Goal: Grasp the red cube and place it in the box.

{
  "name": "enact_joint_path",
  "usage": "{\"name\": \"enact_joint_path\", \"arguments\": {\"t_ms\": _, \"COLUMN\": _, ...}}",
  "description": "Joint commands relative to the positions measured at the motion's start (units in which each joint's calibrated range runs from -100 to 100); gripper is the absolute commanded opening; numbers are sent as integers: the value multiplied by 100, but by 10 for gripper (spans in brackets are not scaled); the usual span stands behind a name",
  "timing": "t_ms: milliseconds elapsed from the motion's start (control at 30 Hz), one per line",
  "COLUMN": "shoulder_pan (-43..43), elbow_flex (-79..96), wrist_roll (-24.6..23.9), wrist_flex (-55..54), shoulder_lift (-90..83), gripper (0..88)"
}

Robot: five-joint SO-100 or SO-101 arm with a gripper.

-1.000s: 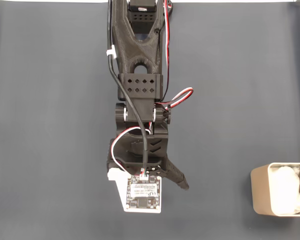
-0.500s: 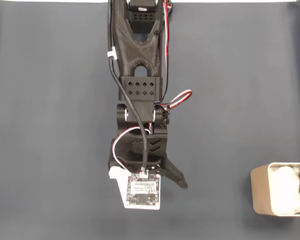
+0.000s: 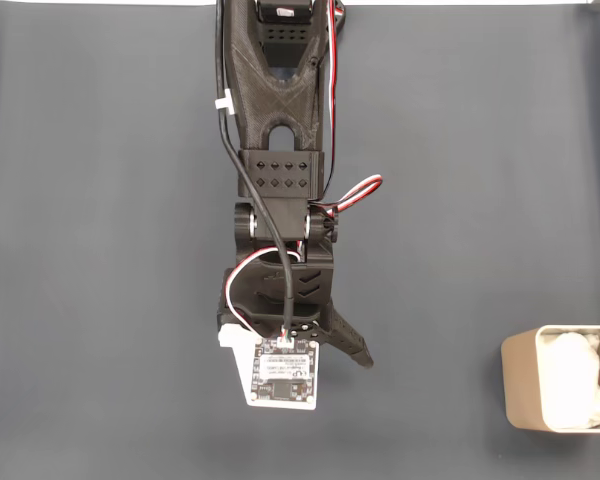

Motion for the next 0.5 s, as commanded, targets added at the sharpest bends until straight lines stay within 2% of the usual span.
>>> {"name": "enact_joint_path", "arguments": {"t_ms": 0, "shoulder_pan": 12, "elbow_flex": -61, "wrist_roll": -73, "wrist_flex": -129, "shoulder_lift": -467, "gripper": 443}}
{"name": "enact_joint_path", "arguments": {"t_ms": 467, "shoulder_pan": 5, "elbow_flex": -97, "wrist_roll": -24, "wrist_flex": -243, "shoulder_lift": -493, "gripper": 380}}
